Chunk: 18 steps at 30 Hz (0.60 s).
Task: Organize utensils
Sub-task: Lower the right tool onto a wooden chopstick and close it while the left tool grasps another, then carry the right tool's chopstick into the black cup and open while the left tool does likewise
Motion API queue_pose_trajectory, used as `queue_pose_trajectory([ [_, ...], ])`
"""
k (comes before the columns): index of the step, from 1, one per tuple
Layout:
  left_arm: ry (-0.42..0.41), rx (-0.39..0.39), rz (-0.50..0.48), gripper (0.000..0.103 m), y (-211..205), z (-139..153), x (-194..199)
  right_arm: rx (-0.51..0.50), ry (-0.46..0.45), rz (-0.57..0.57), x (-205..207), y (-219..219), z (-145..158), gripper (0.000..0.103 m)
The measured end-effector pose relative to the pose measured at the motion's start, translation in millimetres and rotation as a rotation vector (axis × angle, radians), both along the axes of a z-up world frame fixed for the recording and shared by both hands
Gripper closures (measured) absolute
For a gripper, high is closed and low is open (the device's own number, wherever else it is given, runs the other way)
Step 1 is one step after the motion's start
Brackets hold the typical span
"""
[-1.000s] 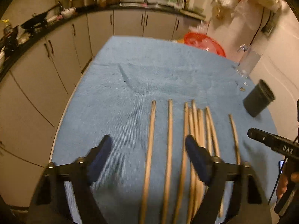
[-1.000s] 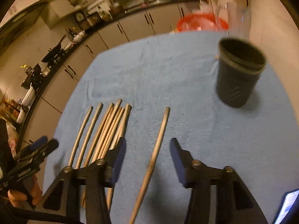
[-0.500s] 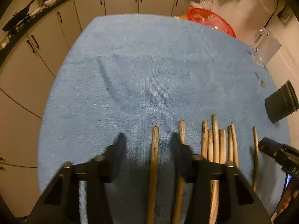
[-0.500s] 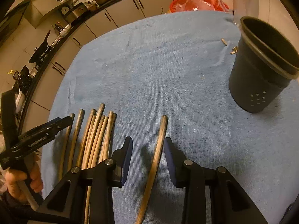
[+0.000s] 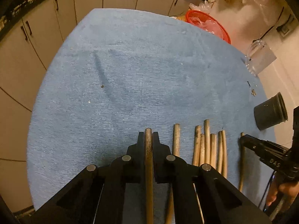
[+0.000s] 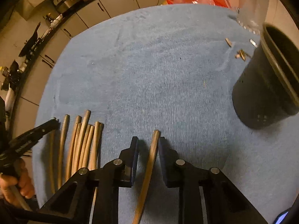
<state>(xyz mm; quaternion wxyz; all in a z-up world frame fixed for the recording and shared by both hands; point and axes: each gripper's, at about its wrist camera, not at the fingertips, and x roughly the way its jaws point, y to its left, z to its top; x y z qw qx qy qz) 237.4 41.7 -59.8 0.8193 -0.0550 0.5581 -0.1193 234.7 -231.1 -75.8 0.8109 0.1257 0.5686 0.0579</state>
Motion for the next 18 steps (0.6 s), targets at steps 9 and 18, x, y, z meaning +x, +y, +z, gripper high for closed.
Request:
queue_pose_trajectory([
  [9, -0.01, -0.066, -0.02, 0.096, -11, 12, -3, 0.032, -0.024, 0.006, -3, -7, 6, 0.095],
  [18, -0.179, -0.093, 0.004, 0.096, 1, 88, -36, 0.115, -0.214, 0.058, -45, -18, 79, 0.096],
])
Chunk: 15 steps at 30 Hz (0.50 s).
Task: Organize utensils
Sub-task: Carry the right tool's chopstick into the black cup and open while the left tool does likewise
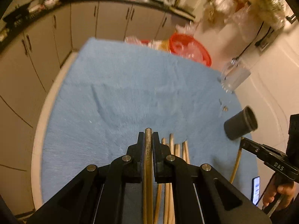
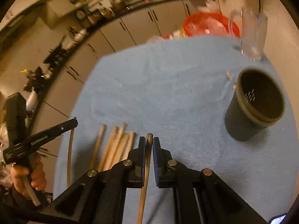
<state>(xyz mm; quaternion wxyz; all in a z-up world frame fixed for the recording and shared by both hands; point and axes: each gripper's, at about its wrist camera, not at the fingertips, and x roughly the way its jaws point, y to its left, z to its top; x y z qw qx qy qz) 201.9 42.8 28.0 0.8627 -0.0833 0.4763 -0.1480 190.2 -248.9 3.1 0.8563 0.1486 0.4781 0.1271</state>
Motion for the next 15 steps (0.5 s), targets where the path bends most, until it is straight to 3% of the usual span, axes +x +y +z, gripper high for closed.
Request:
queue_pose_trajectory([
  [8, -0.222, -0.025, 0.045, 0.096, -8, 73, -33, -0.031, -0.185, 0.04, -35, -5, 73, 0.096],
  [15, -0.395, -0.03, 0.074, 0.096, -47, 96, -29, -0.053, -0.291, 0.004, -50, -23, 123, 0.096],
])
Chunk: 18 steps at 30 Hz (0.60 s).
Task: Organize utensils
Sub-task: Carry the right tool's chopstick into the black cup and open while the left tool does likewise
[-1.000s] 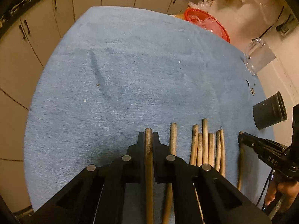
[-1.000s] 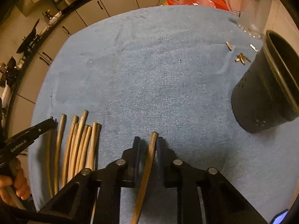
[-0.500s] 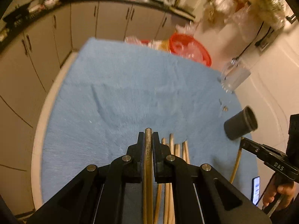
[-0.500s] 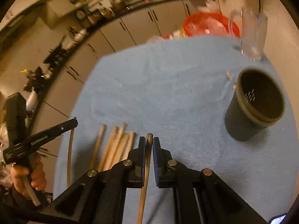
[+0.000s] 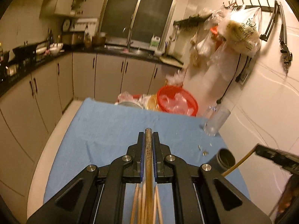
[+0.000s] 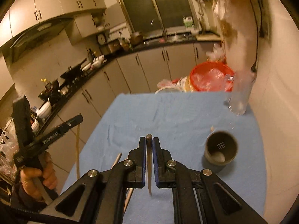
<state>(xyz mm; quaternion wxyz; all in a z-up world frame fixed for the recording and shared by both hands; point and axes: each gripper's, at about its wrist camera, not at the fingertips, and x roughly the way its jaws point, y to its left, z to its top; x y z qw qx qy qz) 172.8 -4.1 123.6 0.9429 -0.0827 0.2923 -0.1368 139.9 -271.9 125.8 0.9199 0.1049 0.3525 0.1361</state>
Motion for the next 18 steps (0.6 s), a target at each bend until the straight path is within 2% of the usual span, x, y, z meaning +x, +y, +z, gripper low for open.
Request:
queue_pose_trajectory([
  [5, -0.106, 0.007, 0.017, 0.096, -30, 2, 8, -0.008, -0.057, -0.029, 2, -18, 31, 0.096],
  [8, -0.138, 0.006, -0.009, 0.096, -48, 1, 18, -0.009, -0.079, -0.045, 6, -26, 48, 0.096],
  [14, -0.193, -0.105, -0.079, 0.096, -81, 9, 37, -0.014, -0.129, -0.082, 2, -50, 78, 0.096],
  [18, -0.239, -0.126, -0.138, 0.096, -125, 21, 49, -0.035, -0.158, -0.11, -3, -64, 96, 0.096],
])
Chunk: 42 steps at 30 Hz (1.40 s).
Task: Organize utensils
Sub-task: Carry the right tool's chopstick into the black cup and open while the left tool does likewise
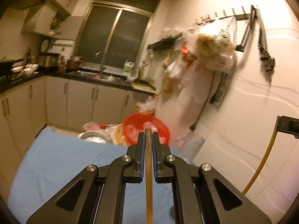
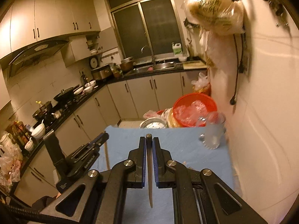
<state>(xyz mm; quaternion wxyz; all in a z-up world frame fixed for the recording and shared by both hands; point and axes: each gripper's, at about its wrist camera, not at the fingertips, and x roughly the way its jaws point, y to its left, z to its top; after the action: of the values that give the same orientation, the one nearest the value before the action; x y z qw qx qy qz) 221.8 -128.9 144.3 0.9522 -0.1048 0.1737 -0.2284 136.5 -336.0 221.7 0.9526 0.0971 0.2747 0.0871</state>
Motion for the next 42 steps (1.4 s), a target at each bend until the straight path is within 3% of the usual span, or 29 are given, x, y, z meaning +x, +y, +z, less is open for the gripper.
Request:
queue_pose_trajectory([
  [8, -0.099, -0.051, -0.085, 0.096, -92, 22, 15, -0.022, -0.026, -0.071, 10, -32, 11, 0.096],
  [13, -0.164, -0.041, -0.086, 0.096, -121, 21, 19, -0.015, -0.023, -0.098, 22, -53, 3, 0.096],
  [22, -0.175, -0.039, -0.037, 0.096, -133, -10, 30, 0.005, 0.033, -0.115, 33, -78, -30, 0.096],
  [31, -0.083, 0.089, -0.101, 0.096, -131, -58, 14, 0.038, 0.115, -0.119, 38, -86, -72, 0.096],
  [38, -0.064, 0.148, -0.106, 0.094, -113, -63, -2, 0.077, 0.157, -0.134, 38, -92, -97, 0.095],
  [39, -0.059, 0.151, -0.112, 0.089, -112, -61, -4, 0.082, 0.157, -0.14, 37, -92, -99, 0.091],
  [41, -0.053, 0.162, -0.113, 0.068, -108, -59, -8, 0.089, 0.162, -0.152, 36, -94, -101, 0.078],
  [42, -0.059, 0.167, -0.106, 0.051, -105, -58, -12, 0.088, 0.162, -0.163, 35, -95, -101, 0.072],
])
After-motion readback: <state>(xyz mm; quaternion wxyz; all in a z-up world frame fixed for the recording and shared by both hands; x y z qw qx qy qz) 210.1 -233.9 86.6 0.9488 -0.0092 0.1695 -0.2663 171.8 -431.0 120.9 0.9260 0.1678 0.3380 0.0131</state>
